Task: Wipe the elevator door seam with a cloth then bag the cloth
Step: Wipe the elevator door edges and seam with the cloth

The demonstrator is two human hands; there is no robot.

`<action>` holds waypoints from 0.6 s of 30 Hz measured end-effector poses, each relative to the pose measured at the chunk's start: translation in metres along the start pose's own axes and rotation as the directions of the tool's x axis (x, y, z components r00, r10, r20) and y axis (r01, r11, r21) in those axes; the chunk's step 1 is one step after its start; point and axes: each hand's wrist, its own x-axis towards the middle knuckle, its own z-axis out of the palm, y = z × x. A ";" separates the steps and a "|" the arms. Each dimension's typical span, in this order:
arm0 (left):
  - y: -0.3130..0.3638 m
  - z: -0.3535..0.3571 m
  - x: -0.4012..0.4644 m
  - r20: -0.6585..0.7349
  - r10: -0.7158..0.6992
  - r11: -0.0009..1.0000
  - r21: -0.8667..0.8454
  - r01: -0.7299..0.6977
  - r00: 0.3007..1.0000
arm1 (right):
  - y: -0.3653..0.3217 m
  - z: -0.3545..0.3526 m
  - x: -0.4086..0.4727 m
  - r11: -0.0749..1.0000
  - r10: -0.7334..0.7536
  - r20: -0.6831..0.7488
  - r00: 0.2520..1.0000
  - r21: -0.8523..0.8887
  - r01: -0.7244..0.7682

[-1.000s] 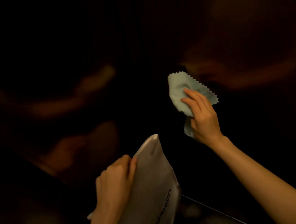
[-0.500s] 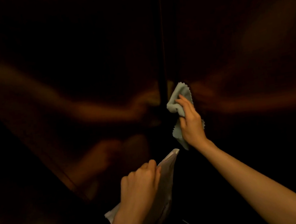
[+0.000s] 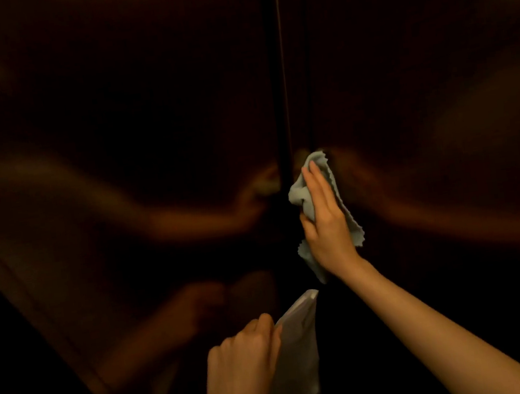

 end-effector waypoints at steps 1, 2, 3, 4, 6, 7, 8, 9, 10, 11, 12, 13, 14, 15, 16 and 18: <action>0.002 -0.001 0.001 0.009 -0.008 1.000 -0.007 0.008 1.000 | 0.000 0.002 -0.004 1.000 0.012 0.000 1.000 0.018 -0.012; 0.005 -0.002 0.003 0.018 -0.017 1.000 -0.016 0.018 1.000 | 0.003 0.005 -0.011 0.999 0.029 0.011 1.000 0.033 -0.029; 0.007 -0.003 0.004 0.026 -0.025 1.000 -0.018 0.026 0.999 | 0.008 0.008 -0.020 0.998 0.043 0.027 0.999 0.041 -0.044; 0.008 -0.005 0.005 0.030 -0.037 0.999 -0.020 0.038 0.999 | 0.013 0.011 -0.028 0.998 0.054 0.053 0.997 0.040 -0.056; 0.008 -0.006 0.006 0.025 -0.051 0.999 -0.012 0.051 0.998 | 0.022 0.013 -0.038 0.997 0.062 0.108 0.992 0.030 -0.065; 0.008 -0.006 0.006 0.027 -0.054 0.999 -0.003 0.054 0.998 | 0.023 0.012 -0.038 0.997 0.067 0.120 0.990 0.033 -0.072; 0.007 -0.006 0.006 0.027 -0.058 0.998 0.000 0.058 0.998 | 0.022 0.011 -0.034 0.996 0.075 0.122 0.990 0.043 -0.081; 0.007 -0.006 0.007 0.029 -0.059 0.998 0.006 0.059 0.998 | 0.020 0.010 -0.030 0.995 0.080 0.115 0.990 0.054 -0.087; 0.006 -0.006 0.008 0.028 -0.057 0.998 0.012 0.057 0.998 | 0.016 0.009 -0.024 0.994 0.079 0.100 0.992 0.062 -0.086; 0.006 -0.007 0.009 0.024 -0.055 0.998 0.016 0.055 0.998 | 0.012 0.007 -0.016 0.995 0.067 0.080 0.994 0.069 -0.073; 0.006 -0.008 0.010 0.017 -0.051 0.999 0.018 0.050 0.999 | 0.008 0.004 -0.008 0.996 0.046 0.058 0.997 0.068 -0.050; 0.006 -0.009 0.012 0.007 -0.042 0.999 0.016 0.041 0.999 | 0.005 0.000 0.003 0.998 0.016 0.031 0.999 0.063 -0.018; 0.005 -0.011 0.014 -0.007 -0.029 1.000 0.007 0.029 1.000 | 0.000 -0.004 0.014 0.998 -0.019 0.004 1.000 0.058 0.019; 0.005 -0.013 0.016 -0.021 -0.013 1.000 0.003 0.013 1.000 | -0.005 -0.008 0.027 0.997 -0.055 -0.024 0.998 0.057 0.056; 0.005 -0.015 0.018 -0.035 0.002 1.000 0.003 -0.002 0.999 | -0.010 -0.013 0.040 0.995 -0.082 -0.054 0.995 0.055 0.085; 0.004 -0.019 0.022 -0.060 0.019 1.000 0.003 -0.018 0.998 | -0.018 -0.020 0.060 0.993 -0.099 -0.106 0.989 0.055 0.105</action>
